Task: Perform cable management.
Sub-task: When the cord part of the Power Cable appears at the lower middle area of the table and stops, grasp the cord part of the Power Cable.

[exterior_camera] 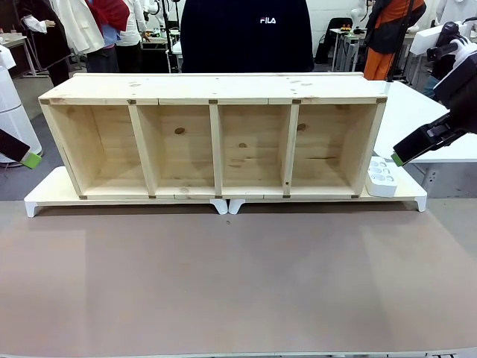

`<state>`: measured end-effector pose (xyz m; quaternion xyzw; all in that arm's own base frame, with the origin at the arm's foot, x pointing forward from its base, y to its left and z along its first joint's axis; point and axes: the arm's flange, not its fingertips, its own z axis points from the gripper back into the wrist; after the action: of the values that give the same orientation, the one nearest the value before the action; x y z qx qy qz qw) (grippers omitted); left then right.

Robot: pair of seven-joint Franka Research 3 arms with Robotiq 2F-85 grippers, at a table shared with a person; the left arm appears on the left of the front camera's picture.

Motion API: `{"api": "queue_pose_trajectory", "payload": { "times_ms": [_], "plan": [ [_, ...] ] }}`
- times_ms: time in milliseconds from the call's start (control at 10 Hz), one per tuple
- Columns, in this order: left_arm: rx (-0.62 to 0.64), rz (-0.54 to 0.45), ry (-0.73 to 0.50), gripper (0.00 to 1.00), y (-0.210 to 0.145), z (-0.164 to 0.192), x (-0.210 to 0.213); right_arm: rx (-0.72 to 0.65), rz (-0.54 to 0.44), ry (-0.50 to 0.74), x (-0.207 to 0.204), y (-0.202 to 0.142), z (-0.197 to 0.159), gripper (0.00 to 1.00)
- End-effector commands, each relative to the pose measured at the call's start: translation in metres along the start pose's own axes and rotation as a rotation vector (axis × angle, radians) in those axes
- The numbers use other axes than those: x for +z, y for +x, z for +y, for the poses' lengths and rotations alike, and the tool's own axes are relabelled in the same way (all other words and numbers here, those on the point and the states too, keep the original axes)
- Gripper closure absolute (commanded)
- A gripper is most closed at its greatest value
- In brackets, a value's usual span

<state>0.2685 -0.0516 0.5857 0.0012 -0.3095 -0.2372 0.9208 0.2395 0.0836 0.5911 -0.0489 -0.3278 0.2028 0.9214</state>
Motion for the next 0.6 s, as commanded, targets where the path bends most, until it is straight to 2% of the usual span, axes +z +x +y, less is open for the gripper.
{"api": "queue_pose_trajectory", "payload": {
  "times_ms": [0,500],
  "plan": [
    [-0.003,-0.005,-0.002,0.0,0.0007,-0.0009,0.0004,-0.001,0.0,0.0,-0.0009,0.0005,-0.0003,0.0],
    [-0.003,-0.005,-0.002,0.0,0.0007,-0.0009,0.0004,-0.001,0.0,0.0,-0.0009,0.0005,-0.0003,0.0]
  ]
}}
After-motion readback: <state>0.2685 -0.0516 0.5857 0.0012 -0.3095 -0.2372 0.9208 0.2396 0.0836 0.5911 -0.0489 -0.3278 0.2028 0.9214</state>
